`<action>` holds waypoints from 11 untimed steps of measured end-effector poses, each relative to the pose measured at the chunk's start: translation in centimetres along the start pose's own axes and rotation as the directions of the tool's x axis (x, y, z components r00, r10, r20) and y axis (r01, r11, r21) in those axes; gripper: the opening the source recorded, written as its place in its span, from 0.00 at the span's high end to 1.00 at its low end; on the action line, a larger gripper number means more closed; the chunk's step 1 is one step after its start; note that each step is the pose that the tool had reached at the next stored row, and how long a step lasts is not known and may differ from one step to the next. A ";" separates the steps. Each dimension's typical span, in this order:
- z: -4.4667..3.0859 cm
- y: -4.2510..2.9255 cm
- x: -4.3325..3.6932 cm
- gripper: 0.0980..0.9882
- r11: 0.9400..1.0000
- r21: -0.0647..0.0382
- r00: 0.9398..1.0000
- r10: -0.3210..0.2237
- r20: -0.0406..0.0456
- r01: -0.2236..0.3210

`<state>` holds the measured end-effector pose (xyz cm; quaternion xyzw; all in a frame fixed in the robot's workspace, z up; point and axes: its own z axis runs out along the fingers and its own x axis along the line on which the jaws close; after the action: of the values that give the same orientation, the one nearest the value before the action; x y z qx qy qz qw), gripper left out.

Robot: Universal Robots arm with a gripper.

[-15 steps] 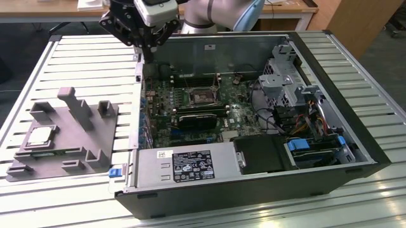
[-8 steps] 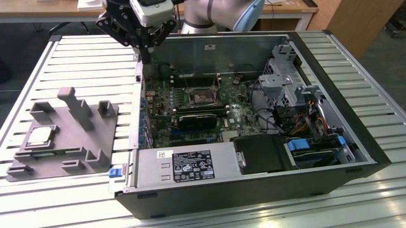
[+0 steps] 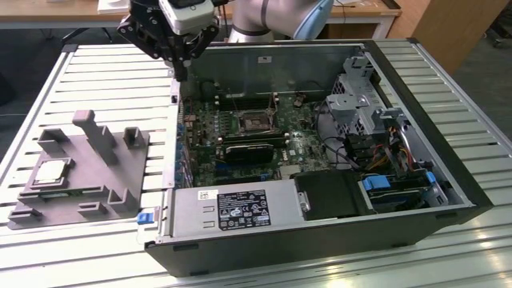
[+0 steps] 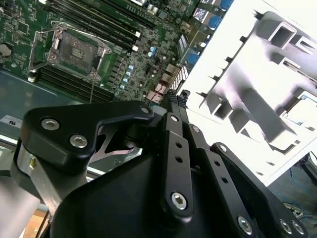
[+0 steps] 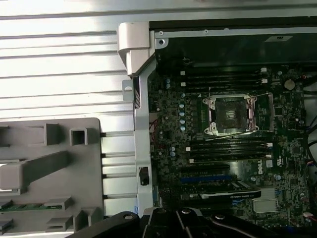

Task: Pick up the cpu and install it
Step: 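Reach for the cpu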

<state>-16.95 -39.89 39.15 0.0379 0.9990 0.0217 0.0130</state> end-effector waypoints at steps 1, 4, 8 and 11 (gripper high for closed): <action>0.01 0.00 0.05 0.99 1.000 0.000 1.000 0.000 0.000 0.000; 0.03 -0.02 0.18 0.99 1.000 0.000 1.000 0.000 0.000 0.000; 0.06 -0.03 0.36 0.99 1.000 0.000 1.000 0.000 -0.001 0.000; 0.08 -0.04 0.50 0.99 1.000 0.000 1.000 0.000 -0.001 0.000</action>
<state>-17.44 -39.89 39.05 0.0379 0.9990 0.0217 0.0127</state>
